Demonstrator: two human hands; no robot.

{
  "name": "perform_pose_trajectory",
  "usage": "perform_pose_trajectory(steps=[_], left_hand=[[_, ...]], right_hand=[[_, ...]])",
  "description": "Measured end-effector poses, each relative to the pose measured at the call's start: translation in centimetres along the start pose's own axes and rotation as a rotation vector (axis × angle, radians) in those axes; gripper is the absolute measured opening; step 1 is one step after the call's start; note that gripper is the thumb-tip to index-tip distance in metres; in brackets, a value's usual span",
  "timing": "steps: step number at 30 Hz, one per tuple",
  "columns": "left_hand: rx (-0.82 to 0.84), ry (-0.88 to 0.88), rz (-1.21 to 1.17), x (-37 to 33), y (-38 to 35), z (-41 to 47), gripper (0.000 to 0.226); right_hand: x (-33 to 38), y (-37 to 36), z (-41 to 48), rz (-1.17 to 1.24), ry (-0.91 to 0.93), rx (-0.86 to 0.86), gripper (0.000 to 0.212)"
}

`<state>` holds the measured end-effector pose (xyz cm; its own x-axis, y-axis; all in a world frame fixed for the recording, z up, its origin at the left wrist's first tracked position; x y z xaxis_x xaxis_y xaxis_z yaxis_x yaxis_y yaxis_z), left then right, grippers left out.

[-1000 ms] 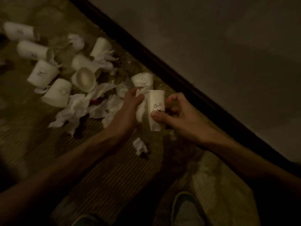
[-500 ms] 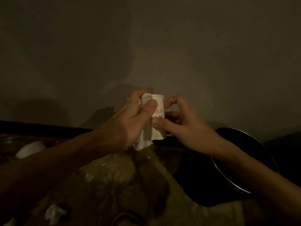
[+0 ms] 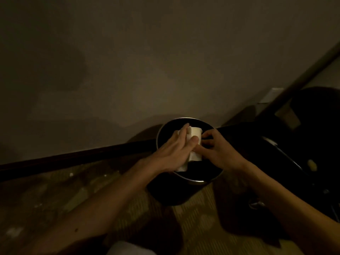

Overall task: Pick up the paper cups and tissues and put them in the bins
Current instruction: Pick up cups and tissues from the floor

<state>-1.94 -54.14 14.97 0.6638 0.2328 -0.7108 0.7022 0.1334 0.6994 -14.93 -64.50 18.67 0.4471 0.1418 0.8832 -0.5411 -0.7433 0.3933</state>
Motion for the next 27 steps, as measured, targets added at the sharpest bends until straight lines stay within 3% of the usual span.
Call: perform_pose_trajectory(steps=[3,6,9,13,19,24,27], left_hand=[[0.136,-0.194,0.628,0.0,-0.5,0.6,0.047],[0.186,-0.241,0.924,0.5,0.0,0.9,0.046],[0.138,-0.267,0.863,0.5,1.1,0.7,0.034],[-0.013,-0.202,0.601,0.2,5.4,-1.1,0.032],[-0.199,-0.14,0.901,-0.3,16.1,-10.0,0.04],[-0.087,-0.056,1.1,5.4,18.6,-23.4,0.031],[0.083,0.268,1.036,11.3,16.9,-31.5,0.04]], right_hand=[[-3.0,0.6,0.7,-0.139,-0.03,-0.044,0.036],[-3.4,1.5,0.7,-0.272,-0.034,0.02,0.008],[-2.8,2.2,-0.1,-0.327,-0.019,0.055,0.012],[0.6,0.0,-1.4,-0.227,0.161,0.057,0.016],[5.8,-9.3,-2.5,-0.189,0.488,0.137,0.009],[7.0,-20.5,-2.9,-0.36,0.642,0.375,0.014],[5.7,-28.1,-3.1,-0.464,0.696,0.576,0.024]])
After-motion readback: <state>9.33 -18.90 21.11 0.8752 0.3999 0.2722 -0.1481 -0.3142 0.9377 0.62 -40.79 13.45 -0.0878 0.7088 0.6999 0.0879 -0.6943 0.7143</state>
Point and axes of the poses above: each hand's wrist, its own z-axis towards the middle knuckle, its own y-axis out of the back of the hand, x = y × z, the point moved 1 cm from there along z, towards the middle knuckle, and after that the axes turned 13 degrees about z, right-handed, at the moved point
